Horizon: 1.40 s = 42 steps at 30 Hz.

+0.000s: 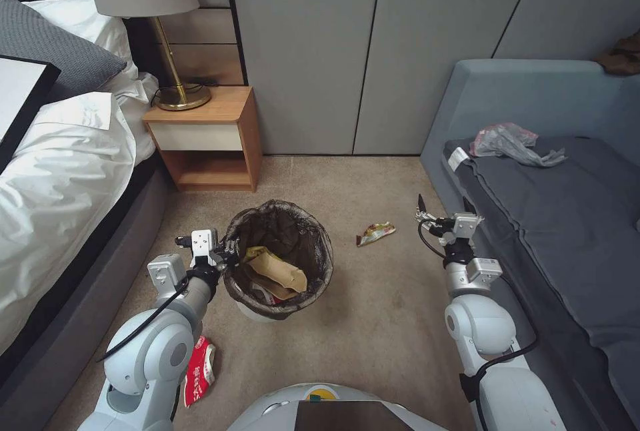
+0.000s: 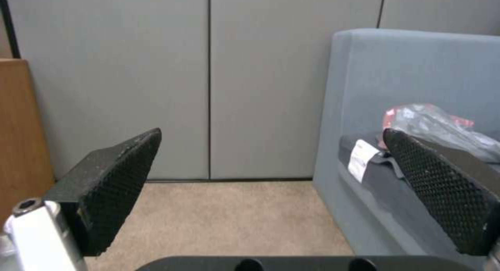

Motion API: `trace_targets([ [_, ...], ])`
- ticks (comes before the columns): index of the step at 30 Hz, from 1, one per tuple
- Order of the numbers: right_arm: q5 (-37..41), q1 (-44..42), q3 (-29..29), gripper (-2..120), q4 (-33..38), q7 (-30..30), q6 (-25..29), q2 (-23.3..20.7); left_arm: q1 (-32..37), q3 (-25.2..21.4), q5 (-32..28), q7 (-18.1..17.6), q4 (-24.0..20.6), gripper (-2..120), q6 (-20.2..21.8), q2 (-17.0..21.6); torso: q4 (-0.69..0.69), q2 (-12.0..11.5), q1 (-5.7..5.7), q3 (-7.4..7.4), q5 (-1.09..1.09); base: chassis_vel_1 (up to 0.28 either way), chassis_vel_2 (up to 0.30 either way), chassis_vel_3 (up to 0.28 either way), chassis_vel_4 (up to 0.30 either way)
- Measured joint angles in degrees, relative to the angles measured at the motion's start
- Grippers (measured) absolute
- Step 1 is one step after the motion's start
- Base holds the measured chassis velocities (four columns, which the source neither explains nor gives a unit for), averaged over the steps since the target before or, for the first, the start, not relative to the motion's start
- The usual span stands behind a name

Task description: Pick up the trash bin, then pick up the garbage from the floor and place it into the trash bin.

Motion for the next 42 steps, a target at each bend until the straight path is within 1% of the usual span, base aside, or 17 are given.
trace_targets([
  [33,0.0,0.2,-0.4,100,-0.8,0.0,-0.6,0.0,0.3,0.0,0.1,0.2,-0.2,5,0.0,0.5,0.01,0.0,-0.01,0.0,0.01,-0.145,0.139,0.144,-0.139],
  [36,0.1,0.2,-0.5,100,-0.8,0.1,-0.7,-0.1,0.4,0.0,0.1,0.2,-0.3,5,0.0,0.6,-0.01,0.0,-0.01,0.0,0.01,-0.128,0.146,0.13,-0.13],
  [42,-0.3,0.1,-0.7,100,-0.9,1.4,-1.0,0.0,0.5,0.0,0.1,0.1,-0.3,5,0.0,0.5,0.01,0.0,0.0,0.01,0.0,-0.1,0.106,0.085,-0.091],
])
